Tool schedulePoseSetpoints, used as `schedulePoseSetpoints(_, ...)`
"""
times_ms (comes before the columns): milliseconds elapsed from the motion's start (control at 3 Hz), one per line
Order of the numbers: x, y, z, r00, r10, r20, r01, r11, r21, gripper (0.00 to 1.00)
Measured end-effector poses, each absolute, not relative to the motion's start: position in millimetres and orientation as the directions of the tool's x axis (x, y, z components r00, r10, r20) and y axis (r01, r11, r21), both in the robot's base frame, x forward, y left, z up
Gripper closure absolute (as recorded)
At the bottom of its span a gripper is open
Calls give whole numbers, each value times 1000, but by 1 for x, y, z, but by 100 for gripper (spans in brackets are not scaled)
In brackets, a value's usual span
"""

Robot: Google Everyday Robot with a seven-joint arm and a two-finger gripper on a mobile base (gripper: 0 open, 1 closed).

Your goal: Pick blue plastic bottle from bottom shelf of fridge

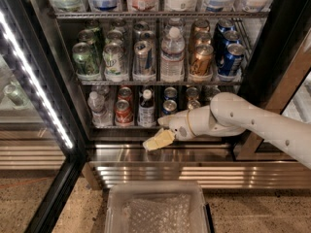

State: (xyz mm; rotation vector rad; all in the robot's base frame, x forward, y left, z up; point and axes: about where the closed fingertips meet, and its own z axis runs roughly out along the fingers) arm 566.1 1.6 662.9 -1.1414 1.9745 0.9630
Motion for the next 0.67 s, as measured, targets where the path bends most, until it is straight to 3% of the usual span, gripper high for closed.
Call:
schedulePoseSetpoints(333,566,2,663,-406,-417,-813,-897,350,269,12)
schedulePoseSetpoints(667,559,8,655,-386,-443,-809,-907,341,246,0)
